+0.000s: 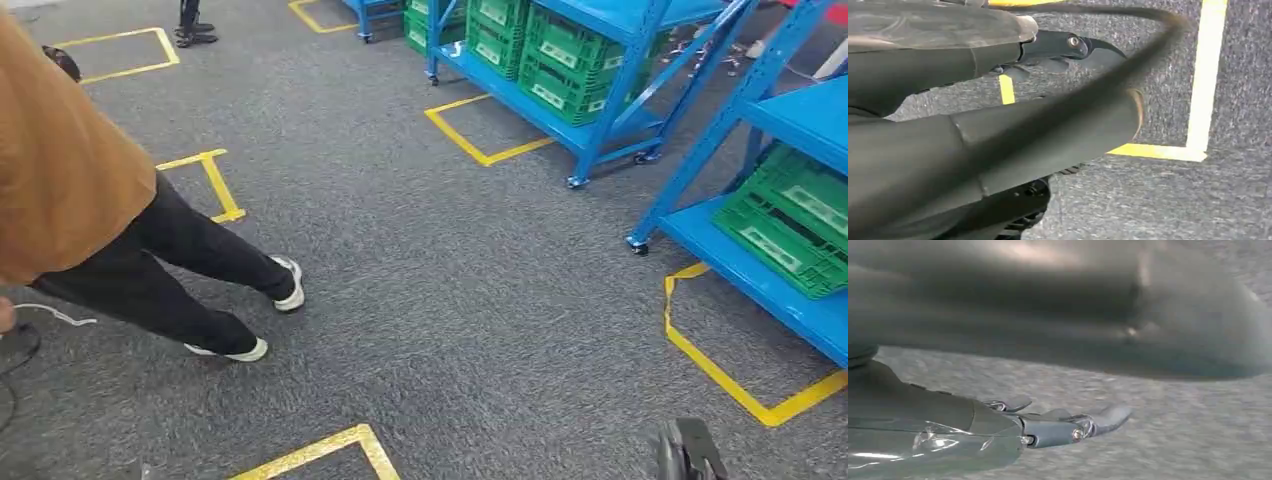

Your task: Take the parts from the cabinet and place them on the table.

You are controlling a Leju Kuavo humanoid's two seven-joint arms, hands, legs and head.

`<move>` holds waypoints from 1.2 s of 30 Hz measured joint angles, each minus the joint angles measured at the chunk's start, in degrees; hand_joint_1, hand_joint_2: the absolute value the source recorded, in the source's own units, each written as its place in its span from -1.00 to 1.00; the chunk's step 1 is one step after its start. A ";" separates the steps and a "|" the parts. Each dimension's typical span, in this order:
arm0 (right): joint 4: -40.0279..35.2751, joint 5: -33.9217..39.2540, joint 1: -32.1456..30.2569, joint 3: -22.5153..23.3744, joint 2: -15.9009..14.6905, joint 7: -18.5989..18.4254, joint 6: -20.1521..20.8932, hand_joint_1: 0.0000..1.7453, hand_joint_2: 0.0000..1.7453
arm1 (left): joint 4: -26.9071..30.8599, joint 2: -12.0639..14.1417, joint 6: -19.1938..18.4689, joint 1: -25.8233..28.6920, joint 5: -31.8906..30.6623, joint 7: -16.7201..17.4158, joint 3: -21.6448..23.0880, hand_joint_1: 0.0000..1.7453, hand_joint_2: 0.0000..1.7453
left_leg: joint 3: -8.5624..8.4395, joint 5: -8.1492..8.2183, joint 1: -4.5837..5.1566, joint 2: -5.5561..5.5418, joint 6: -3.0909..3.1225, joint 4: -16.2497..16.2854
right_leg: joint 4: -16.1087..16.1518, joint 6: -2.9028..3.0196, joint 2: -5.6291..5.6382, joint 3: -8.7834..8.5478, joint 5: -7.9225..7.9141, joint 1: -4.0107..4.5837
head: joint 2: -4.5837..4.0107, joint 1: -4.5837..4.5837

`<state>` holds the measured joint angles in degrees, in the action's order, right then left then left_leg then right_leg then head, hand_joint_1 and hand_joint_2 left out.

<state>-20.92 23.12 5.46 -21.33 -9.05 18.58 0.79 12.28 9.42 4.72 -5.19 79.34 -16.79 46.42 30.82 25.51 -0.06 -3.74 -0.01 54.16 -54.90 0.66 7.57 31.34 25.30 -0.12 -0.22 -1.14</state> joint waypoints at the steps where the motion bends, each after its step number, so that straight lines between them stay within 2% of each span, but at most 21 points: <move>1: 0.55 0.07 -0.29 -0.07 0.00 -0.35 0.11 -1.00 -1.00 | 0.00 -0.09 -0.07 -0.08 0.00 -0.04 0.00 -1.00 -1.00 | -0.21 -0.08 -0.01 0.69 0.24 -0.15 | 0.23 -0.39 0.69 0.10 -0.17 -0.09 | 0.00 -0.09; 2: 1.14 0.18 -0.52 -0.11 -0.02 -0.70 0.24 -1.00 -1.00 | 0.00 -0.31 -0.11 -0.11 0.00 -0.07 -0.02 -1.00 -1.00 | -0.51 -0.37 -0.54 1.54 0.51 -0.85 | -0.01 -0.65 0.62 0.37 0.03 0.25 | 0.00 -0.11; 3: 1.60 0.28 -0.91 -0.17 0.00 -1.14 0.39 -1.00 -1.00 | 0.00 -0.31 -0.11 -0.12 -0.04 -0.07 -0.07 -1.00 -1.00 | -0.76 -0.39 -0.57 2.40 0.81 -1.13 | -1.63 -0.73 -2.93 0.83 1.43 0.31 | 0.00 -0.07; 5: 2.65 0.59 -0.91 -0.26 0.00 -1.77 0.85 -1.00 -1.00 | 0.00 -0.31 -0.11 0.21 -0.13 -0.13 -0.26 -1.00 -1.00 | -0.88 -0.18 -0.47 3.91 1.18 -1.12 | -10.50 -1.35 -6.35 4.85 6.57 -0.02 | 0.00 1.42; 7: 3.28 0.68 -1.14 -0.39 0.04 -1.95 0.92 -1.00 -1.00 | 0.00 -0.31 -0.11 0.25 -0.13 -0.13 -0.35 -1.00 -1.00 | -0.88 -0.04 -0.43 5.32 1.16 -1.09 | -18.43 -1.94 -6.92 8.49 9.58 -0.42 | 0.00 1.64; 8: 3.73 0.70 -1.40 -0.48 0.07 -2.01 0.92 -1.00 -1.00 | 0.00 -0.31 -0.11 0.26 -0.13 -0.13 -0.37 -1.00 -1.00 | -1.00 0.09 -0.47 6.09 1.01 -1.08 | -19.24 -2.26 -7.10 8.82 9.14 -0.76 | 0.00 1.92; 9: 3.94 0.72 -1.60 -0.50 0.07 -2.03 0.92 -1.00 -1.00 | 0.00 -0.37 -0.17 0.23 -0.13 -0.13 -0.39 -1.00 -1.00 | -1.17 0.26 -0.54 6.71 0.85 -1.06 | -16.75 -2.47 -7.29 7.51 7.39 -1.01 | 0.00 2.10; 11: 4.42 0.76 -1.68 -0.50 0.07 -2.03 0.92 -1.00 -1.00 | 0.00 -0.52 -0.22 0.21 -0.13 -0.13 -0.42 -1.00 -1.00 | -1.97 0.75 -0.78 8.03 0.26 -1.02 | -5.64 -2.70 -8.91 1.42 2.01 -1.22 | 0.00 2.60; 13: 4.64 0.79 -1.52 -0.57 0.20 -2.03 0.98 -1.00 -1.00 | 0.00 -0.48 -0.22 0.20 -0.13 -0.13 -0.44 -1.00 -1.00 | -2.55 1.34 -0.33 9.13 -0.54 -0.77 | -0.10 -2.14 -11.85 -1.40 1.59 -0.34 | 0.00 3.59; 17: 5.49 1.18 -1.72 -0.63 0.22 -3.34 1.66 -1.00 -1.00 | 0.00 -0.65 -0.26 -0.36 -0.33 -0.15 -0.46 -1.00 -1.00 | -3.09 1.54 -0.63 11.14 -1.63 -0.90 | 0.02 -0.39 -9.10 -1.58 1.29 -0.15 | 0.00 2.55; 18: 5.49 1.44 -1.75 -0.66 0.22 -3.76 1.73 -1.00 -1.00 | 0.02 -0.66 -0.28 -0.36 -0.42 -0.15 -0.46 -1.00 -1.00 | -3.03 3.18 -0.94 8.70 -2.09 0.04 | 0.29 0.04 -8.54 -1.77 1.02 -0.46 | 0.00 2.58; 20: 5.64 1.99 -1.41 -0.70 0.22 -4.94 2.23 -1.00 -1.00 | 0.00 -0.63 -0.46 -0.30 -0.59 -0.31 -0.46 -1.00 -1.00 | 0.91 7.29 -0.80 4.76 -2.12 8.31 | 0.39 0.58 -7.54 -1.53 0.76 -0.45 | 0.00 1.48; 22: 5.88 2.43 -1.36 -0.98 0.39 -5.99 2.75 -1.00 -1.00 | 0.00 -0.63 -0.55 -0.04 -0.63 -0.33 -0.46 -1.00 -1.00 | 6.03 10.54 -0.80 4.17 -2.01 18.15 | 0.38 0.81 -6.16 -1.44 0.75 -0.26 | 0.00 0.87; 23: 6.03 2.69 -1.42 -1.16 0.44 -6.52 2.82 -1.00 -1.00 | 0.00 -0.66 -0.61 0.04 -0.74 -0.33 -0.46 -1.00 -1.00 | 7.30 10.14 -0.80 4.16 -1.82 19.68 | 0.38 0.82 -5.30 -1.50 0.76 -0.21 | 0.00 0.70; 26: 6.30 3.13 -1.47 -1.40 0.81 -7.26 2.95 -1.00 -1.00 | 0.00 -0.66 -0.61 0.07 -0.74 -0.35 -0.46 -1.00 -1.00 | 2.97 2.64 -0.55 3.18 -0.84 8.41 | 0.38 0.82 -2.85 -1.85 0.76 -0.08 | 0.00 0.04; 27: 6.30 3.26 -1.45 -1.51 1.00 -7.47 2.97 -1.00 -1.00 | 0.00 -0.55 -0.61 0.07 -0.76 -0.39 -0.46 -1.00 -1.00 | 0.54 0.19 -0.44 1.26 -0.26 2.93 | 0.39 0.80 -2.13 -1.89 0.75 -0.13 | 0.00 -0.28; 28: 6.30 3.28 -1.37 -1.57 1.25 -7.56 2.97 -1.00 -1.00 | -0.02 -0.35 -0.59 0.09 -0.74 -0.42 -0.46 -1.00 -1.00 | -0.36 0.22 -0.39 -0.98 0.11 0.28 | 0.29 0.64 -1.62 -1.65 0.77 0.12 | 0.00 -0.33; 29: 6.36 3.43 -1.35 -1.64 1.31 -7.76 2.99 -1.00 -1.00 | 0.00 -0.35 -0.59 -0.05 -0.77 -0.46 -0.46 -1.00 -1.00 | -0.52 0.08 -0.62 0.05 -0.36 -0.46 | 0.11 0.34 -1.00 -1.49 0.83 0.06 | 0.00 -0.37; 32: 6.65 3.80 -1.66 -1.90 1.33 -8.05 3.17 -1.00 -1.00 | 0.00 -0.57 -0.55 -0.48 -0.74 -0.55 -0.46 -1.00 -1.00 | -0.99 -0.03 -0.71 1.57 0.23 -1.00 | 0.64 -0.89 0.70 -0.53 0.65 -0.11 | 0.00 -0.35; 34: 6.80 4.07 -1.64 -2.03 1.44 -8.09 3.26 -1.00 -1.00 | 0.00 -0.63 -0.55 -0.39 -0.72 -0.61 -0.46 -1.00 -1.00 | -1.57 -0.36 -0.99 2.91 0.41 -1.94 | -1.92 -1.23 -3.96 0.10 2.67 0.13 | 0.00 0.25; 36: 6.89 4.52 -1.40 -2.12 1.44 -8.20 3.30 -1.00 -1.00 | 0.00 -0.61 -0.57 -0.09 -0.74 -0.68 -0.48 -1.00 -1.00 | -1.79 -0.10 -0.78 4.65 0.91 -1.97 | -11.68 -1.75 -6.76 4.66 8.04 -0.28 | 0.00 1.51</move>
<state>-14.03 27.65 4.07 -23.45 -7.61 10.38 4.09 12.28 8.81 4.15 -5.28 78.60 -17.46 45.94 29.03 25.41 -0.85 0.91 0.91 52.20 -66.57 -1.09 0.81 36.00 33.35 -0.40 -0.22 0.37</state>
